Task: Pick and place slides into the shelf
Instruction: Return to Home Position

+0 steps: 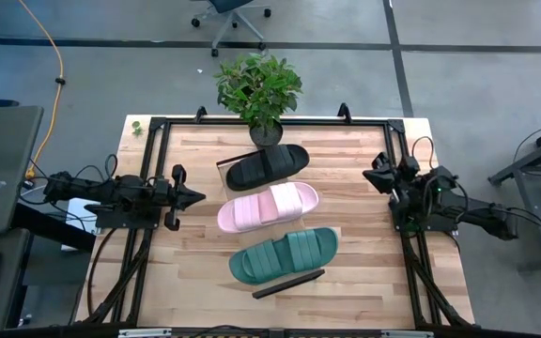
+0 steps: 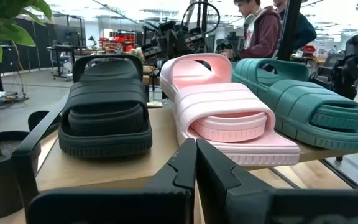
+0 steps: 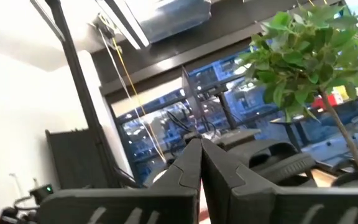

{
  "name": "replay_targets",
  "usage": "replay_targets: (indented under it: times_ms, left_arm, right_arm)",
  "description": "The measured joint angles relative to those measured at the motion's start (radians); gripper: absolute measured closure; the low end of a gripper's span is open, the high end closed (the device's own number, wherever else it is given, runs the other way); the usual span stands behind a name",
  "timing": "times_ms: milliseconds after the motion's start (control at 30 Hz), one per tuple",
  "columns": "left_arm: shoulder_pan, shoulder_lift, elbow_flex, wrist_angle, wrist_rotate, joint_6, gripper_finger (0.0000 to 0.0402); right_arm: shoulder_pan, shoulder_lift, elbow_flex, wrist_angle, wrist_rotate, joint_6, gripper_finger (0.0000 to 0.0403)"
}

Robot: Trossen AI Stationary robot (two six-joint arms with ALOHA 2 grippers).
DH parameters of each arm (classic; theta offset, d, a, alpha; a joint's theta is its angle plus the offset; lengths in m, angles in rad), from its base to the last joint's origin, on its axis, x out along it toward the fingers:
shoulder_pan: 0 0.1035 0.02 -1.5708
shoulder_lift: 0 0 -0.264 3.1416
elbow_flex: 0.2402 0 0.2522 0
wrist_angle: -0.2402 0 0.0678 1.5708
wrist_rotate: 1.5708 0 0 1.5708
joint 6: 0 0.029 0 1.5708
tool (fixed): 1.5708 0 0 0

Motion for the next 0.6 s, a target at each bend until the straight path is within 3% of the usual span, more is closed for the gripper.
replay_targets:
  times_ms: [133,433,600]
  left_arm:
    - [0.0,0.0,0.0,0.0,0.0,0.002,0.0401]
    - [0.0,0.0,0.0,0.0,0.0,0.002,0.0401]
    - [0.0,0.0,0.0,0.0,0.0,0.002,0.0401]
  right_arm:
    - [0.0,0.0,0.0,-0.037,0.011,-0.069,0.0403]
    - [0.0,0.0,0.0,-0.268,0.242,-0.216,0.0403]
    - [0.0,0.0,0.0,-0.323,0.27,-0.274,0.0403]
